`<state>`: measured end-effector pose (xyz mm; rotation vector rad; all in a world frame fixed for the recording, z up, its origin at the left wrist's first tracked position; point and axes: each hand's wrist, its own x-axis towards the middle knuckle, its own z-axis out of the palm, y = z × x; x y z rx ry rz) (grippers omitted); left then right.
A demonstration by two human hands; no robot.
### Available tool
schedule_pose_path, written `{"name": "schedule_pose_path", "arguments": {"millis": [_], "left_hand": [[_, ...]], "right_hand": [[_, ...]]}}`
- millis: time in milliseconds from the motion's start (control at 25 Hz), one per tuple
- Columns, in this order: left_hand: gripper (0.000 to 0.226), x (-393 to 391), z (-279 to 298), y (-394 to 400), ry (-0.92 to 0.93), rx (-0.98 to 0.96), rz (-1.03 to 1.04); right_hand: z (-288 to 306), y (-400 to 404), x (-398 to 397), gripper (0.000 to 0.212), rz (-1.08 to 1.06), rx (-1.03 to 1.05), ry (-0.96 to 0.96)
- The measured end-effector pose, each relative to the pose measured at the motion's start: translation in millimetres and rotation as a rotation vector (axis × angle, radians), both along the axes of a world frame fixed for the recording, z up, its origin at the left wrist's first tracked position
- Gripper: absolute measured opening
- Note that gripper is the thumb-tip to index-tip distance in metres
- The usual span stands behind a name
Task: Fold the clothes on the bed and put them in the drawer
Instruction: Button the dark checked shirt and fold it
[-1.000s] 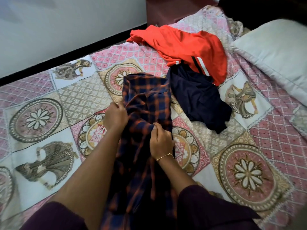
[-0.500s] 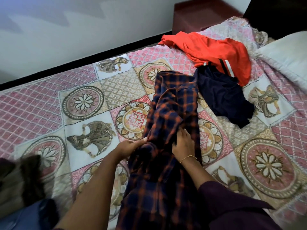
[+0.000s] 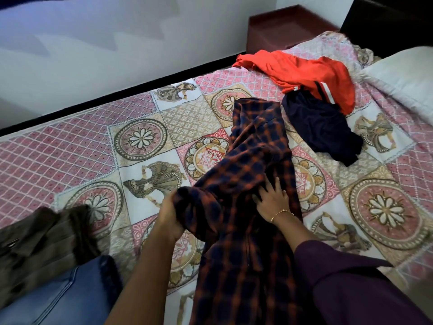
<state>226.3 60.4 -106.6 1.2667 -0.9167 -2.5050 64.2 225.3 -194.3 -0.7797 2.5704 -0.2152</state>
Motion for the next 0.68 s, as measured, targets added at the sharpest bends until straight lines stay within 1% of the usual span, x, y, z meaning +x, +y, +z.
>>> {"name": "schedule_pose_path", "arguments": {"millis": [40,80,160,200,240,280,320,360,440,480,520,560,600,640,680], "left_hand": [[0.057,3,2,-7,0.065,0.021,0.089],[0.055,5,7,-12,0.107,0.028,0.144],[0.036,6,14,-17,0.115,-0.011,0.136],[0.024,7,14,-17,0.103,-0.037,0.109],[0.017,7,18,-14,0.11,-0.037,0.072],[0.016,6,19,-11,0.113,-0.034,0.022],[0.016,3,22,-6,0.122,-0.029,-0.041],[0.015,0,23,-1,0.135,-0.031,-0.101],[0.042,-9,19,4,0.166,-0.035,-0.207],[0.052,-15,16,6,0.173,-0.035,-0.256],[0.059,-20,13,8,0.195,-0.036,-0.297],[0.061,-24,13,10,0.218,-0.023,-0.322],[0.062,-28,12,13,0.238,-0.012,-0.316],[0.062,-31,12,16,0.273,0.018,-0.276],[0.065,-33,10,16,0.306,0.041,-0.205]], "right_hand": [[3,-4,1,0.044,-0.009,-0.047,0.007],[5,-8,1,0.04,-0.057,-0.167,0.011],[14,-15,-2,0.035,-0.301,-0.518,0.056],[18,-16,-2,0.031,-0.419,-0.645,0.12],[18,-18,-5,0.028,-0.487,-0.696,0.178],[17,-20,-9,0.028,-0.494,-0.697,0.197],[17,-25,-15,0.032,-0.459,-0.692,0.155],[18,-30,-22,0.036,-0.41,-0.674,0.057],[23,-44,-37,0.044,-0.355,-0.594,-0.175],[25,-49,-44,0.046,-0.312,-0.493,-0.246],[25,-52,-48,0.048,-0.218,-0.312,-0.267],[23,-54,-49,0.049,-0.101,-0.116,-0.256],[20,-53,-47,0.05,-0.003,0.032,-0.247],[15,-52,-44,0.054,0.054,0.11,-0.259],[14,-52,-42,0.058,0.071,0.136,-0.28]]}}
